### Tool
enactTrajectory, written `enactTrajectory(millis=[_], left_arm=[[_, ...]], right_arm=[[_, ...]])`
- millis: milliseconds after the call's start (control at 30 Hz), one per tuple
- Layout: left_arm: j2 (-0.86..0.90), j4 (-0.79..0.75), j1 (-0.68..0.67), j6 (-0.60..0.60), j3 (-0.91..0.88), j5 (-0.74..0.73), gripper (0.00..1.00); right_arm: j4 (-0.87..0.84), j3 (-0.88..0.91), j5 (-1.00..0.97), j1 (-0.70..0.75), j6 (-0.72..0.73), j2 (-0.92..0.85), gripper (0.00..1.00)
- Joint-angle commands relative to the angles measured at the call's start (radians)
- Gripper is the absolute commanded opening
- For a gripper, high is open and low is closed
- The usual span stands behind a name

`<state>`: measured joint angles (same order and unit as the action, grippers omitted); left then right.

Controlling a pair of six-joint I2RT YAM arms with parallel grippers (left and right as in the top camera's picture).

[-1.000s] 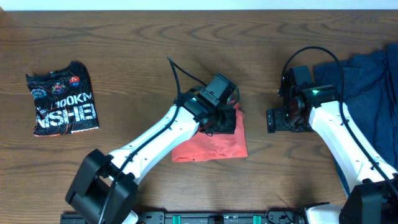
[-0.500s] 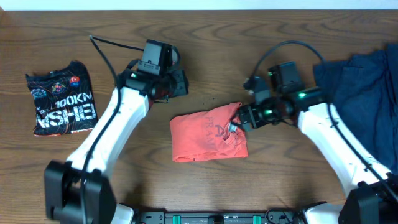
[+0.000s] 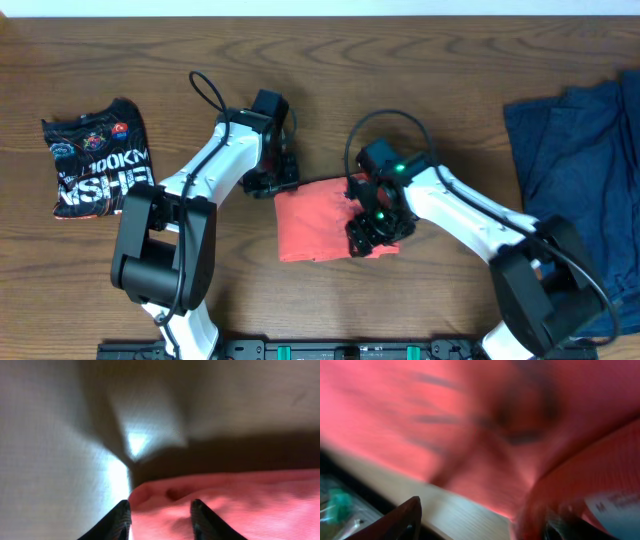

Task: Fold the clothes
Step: 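Grasp the folded orange shirt with both grippers and lift it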

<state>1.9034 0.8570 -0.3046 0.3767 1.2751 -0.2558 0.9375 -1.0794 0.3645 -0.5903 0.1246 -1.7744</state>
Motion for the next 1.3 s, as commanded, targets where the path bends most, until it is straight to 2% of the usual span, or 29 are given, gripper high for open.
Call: enactTrajectory(millis=[0,67,233,433,567,667,833,933,1033,1100,1200,1267], left_arm=[[0.008,0.064,-0.004,-0.017,-0.01,0.002,0.29],[0.008,0.102,-0.014,-0.018,-0.016,-0.005,0.24],[0.008,0.143,-0.069,-0.014,-0.034,-0.059,0.24],[0.008,0.258,-0.163,0.052,-0.047,-0.058,0.2],[-0.003,0.286,-0.204,0.066,-0.046,-0.057,0.19],[-0.026,0.291,-0.199,0.066,-0.032,-0.003,0.19],[-0.104,0.312,-0.131,0.042,0.048,0.191,0.19],[-0.154,0.23,-0.069,0.0,0.106,0.219,0.25],[-0.181,0.041,-0.03,-0.029,0.116,0.208,0.45],[-0.177,-0.099,-0.019,-0.09,0.114,0.146,0.46],[-0.15,-0.241,-0.02,-0.204,0.114,0.009,0.48],[-0.113,-0.291,-0.02,-0.264,0.114,-0.105,0.56]], right_arm=[[0.056,-0.004,-0.28,-0.004,0.193,-0.031,0.73],[0.057,-0.004,-0.347,-0.004,0.239,-0.029,0.75],[-0.005,-0.004,-0.423,0.018,0.248,-0.025,0.8],[-0.175,-0.004,-0.579,0.078,0.243,-0.025,0.89],[-0.358,-0.007,-0.529,0.139,0.113,-0.023,0.9],[-0.355,-0.021,-0.487,0.164,0.071,0.001,0.91],[-0.269,-0.022,-0.488,0.166,-0.011,0.085,0.94],[-0.212,-0.022,-0.484,0.166,-0.034,0.139,0.95],[-0.197,-0.022,-0.402,0.166,-0.033,0.177,0.94],[-0.195,-0.021,-0.323,0.166,-0.016,0.191,0.9],[-0.166,-0.021,-0.311,0.166,0.115,0.194,0.87],[-0.119,-0.021,-0.354,0.167,0.209,0.194,0.88]])
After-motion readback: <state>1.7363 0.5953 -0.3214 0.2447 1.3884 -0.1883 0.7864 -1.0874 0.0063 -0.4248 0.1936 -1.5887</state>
